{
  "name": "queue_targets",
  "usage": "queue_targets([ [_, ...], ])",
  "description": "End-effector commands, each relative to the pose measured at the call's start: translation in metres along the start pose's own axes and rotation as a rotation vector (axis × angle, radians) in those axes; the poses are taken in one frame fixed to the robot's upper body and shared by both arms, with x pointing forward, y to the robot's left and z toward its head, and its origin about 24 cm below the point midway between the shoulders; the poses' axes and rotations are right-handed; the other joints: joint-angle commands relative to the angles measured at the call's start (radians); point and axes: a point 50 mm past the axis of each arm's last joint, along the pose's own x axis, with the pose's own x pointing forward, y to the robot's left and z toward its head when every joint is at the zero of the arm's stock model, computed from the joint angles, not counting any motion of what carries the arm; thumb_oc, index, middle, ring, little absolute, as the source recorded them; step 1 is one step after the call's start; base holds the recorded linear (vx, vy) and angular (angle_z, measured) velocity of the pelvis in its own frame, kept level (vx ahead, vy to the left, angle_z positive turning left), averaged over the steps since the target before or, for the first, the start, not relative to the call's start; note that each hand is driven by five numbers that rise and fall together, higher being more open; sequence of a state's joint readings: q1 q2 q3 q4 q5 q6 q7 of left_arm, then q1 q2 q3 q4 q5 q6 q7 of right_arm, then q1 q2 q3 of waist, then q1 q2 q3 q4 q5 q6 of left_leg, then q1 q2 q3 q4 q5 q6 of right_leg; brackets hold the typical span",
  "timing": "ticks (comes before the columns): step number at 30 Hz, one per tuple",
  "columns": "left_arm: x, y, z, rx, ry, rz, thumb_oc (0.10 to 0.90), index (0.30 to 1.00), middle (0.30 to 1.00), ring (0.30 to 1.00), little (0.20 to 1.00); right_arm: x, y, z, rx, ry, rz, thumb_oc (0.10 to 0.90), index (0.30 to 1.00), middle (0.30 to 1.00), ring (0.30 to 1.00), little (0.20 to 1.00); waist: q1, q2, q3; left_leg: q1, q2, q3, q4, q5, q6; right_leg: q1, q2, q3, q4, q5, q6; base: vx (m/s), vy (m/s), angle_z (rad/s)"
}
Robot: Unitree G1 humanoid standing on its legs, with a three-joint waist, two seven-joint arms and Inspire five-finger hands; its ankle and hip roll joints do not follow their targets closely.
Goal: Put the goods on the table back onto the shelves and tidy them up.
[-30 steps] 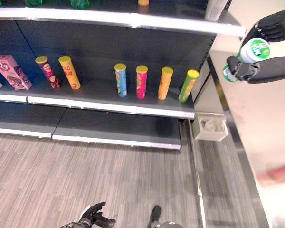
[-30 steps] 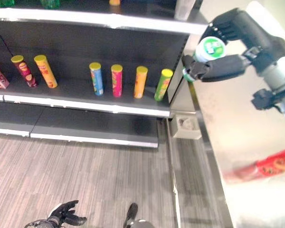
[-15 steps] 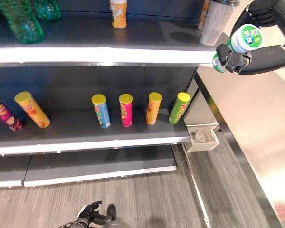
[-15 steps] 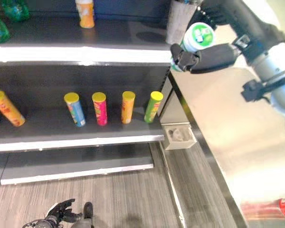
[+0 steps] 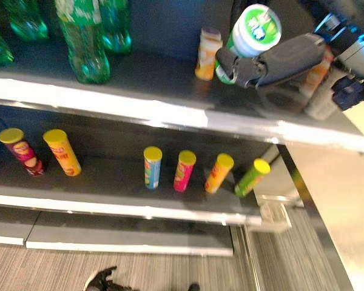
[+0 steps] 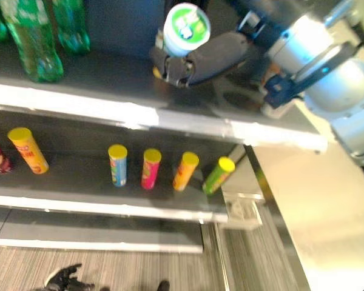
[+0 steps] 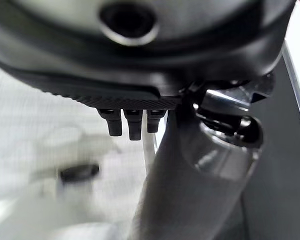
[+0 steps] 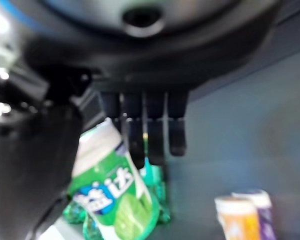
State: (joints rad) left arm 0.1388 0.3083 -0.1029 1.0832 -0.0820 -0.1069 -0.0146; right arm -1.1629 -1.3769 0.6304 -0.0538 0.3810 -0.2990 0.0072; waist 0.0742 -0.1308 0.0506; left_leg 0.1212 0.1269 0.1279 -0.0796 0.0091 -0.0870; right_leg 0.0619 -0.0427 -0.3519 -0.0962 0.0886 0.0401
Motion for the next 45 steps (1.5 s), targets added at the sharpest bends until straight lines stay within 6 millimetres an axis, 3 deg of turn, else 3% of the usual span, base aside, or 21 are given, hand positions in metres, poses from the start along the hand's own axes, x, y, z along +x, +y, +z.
queue_targets([
  [1,0.001,0.035,0.017,0.145,-0.042,0.058,0.8,0.9,0.9,0.9,0.9,-0.005,-0.056,-0.013,0.063,0.062,-0.242,0.4,0.3,0.3,0.3,0.3,0.005,-0.034,0.006,-0.014,-0.023,0.055,-0.008,-0.029,-0.029,0.037,-0.185,0.03,0.012,0.015,0.186,0.02,-0.054,0.43],
  [8,0.002,0.032,0.018,0.164,-0.045,0.045,0.8,0.9,0.9,0.9,0.9,0.007,-0.035,-0.025,0.137,0.106,-0.119,0.4,0.3,0.3,0.3,0.3,0.018,-0.035,0.019,-0.029,-0.037,0.04,-0.008,-0.029,-0.024,0.036,-0.21,0.0,0.022,0.031,0.192,0.0,0.0,0.2],
  [24,0.003,0.032,0.022,0.17,-0.057,0.048,0.8,0.9,0.9,0.9,0.9,0.006,-0.017,-0.025,0.137,0.119,-0.007,0.4,0.3,0.3,0.3,0.3,0.018,-0.049,0.026,-0.033,-0.04,0.044,-0.008,-0.035,-0.022,0.029,-0.219,-0.01,0.028,0.037,0.196,0.0,0.0,0.01],
  [33,0.002,0.036,0.025,0.172,-0.067,0.061,0.8,0.9,0.9,0.9,0.9,0.006,-0.019,-0.035,0.136,0.172,-0.001,0.4,0.3,0.3,0.3,0.3,0.021,-0.057,0.036,-0.042,-0.04,0.04,-0.008,-0.031,-0.023,0.02,-0.222,-0.018,0.033,0.039,0.197,0.0,0.0,0.0],
  [35,0.002,0.04,0.026,0.163,-0.07,0.073,0.8,0.9,0.9,0.9,0.9,0.006,-0.024,-0.039,0.135,0.198,-0.008,0.4,0.3,0.3,0.3,0.3,0.024,-0.07,0.042,-0.042,-0.04,0.037,-0.008,-0.034,-0.023,0.023,-0.223,-0.023,0.034,0.038,0.197,0.0,0.0,0.0],
  [45,0.002,0.037,0.023,0.164,-0.063,0.053,0.8,0.9,0.9,0.9,0.9,0.01,-0.02,-0.036,0.148,0.184,0.028,0.4,0.3,0.3,0.3,0.3,0.025,-0.075,0.046,-0.041,-0.042,0.039,-0.008,-0.036,-0.022,0.024,-0.223,-0.026,0.035,0.038,0.198,0.01,-0.003,0.01],
])
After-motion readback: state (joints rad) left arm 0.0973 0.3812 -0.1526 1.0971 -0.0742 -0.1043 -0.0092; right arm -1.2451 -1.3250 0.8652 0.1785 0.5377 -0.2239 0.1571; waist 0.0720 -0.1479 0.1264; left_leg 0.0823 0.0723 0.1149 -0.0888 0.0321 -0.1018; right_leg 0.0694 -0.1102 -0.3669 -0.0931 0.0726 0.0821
